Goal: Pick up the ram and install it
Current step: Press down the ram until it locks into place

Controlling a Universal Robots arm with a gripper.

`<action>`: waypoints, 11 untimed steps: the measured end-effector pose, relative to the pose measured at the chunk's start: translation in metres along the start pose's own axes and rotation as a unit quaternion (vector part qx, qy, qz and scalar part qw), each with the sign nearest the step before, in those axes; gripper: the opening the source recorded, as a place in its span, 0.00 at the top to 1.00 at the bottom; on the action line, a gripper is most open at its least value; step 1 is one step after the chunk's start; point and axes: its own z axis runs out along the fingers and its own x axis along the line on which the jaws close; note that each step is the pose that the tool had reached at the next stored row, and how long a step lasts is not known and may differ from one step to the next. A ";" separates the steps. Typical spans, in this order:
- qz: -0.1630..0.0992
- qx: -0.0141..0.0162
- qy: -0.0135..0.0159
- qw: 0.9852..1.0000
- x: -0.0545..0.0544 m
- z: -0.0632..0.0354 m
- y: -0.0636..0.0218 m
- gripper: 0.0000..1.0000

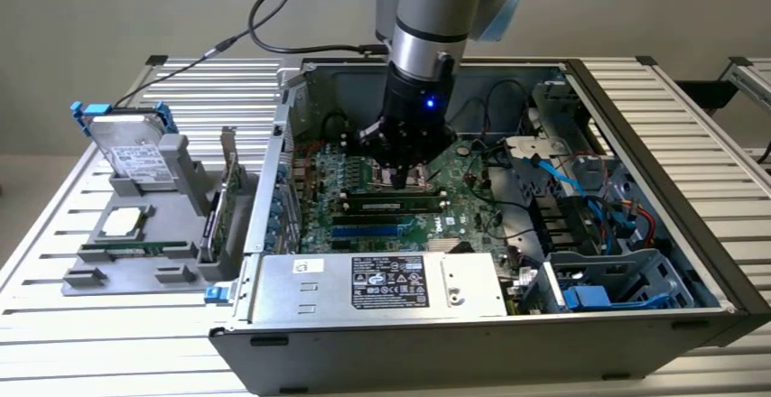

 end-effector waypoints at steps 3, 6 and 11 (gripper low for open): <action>0.016 0.002 0.001 1.000 0.000 -0.0001 0.0000 0.90; 0.034 0.002 0.002 0.999 0.000 0.0000 0.0000 0.90; 0.060 0.003 0.002 0.998 0.000 0.0001 0.0000 0.90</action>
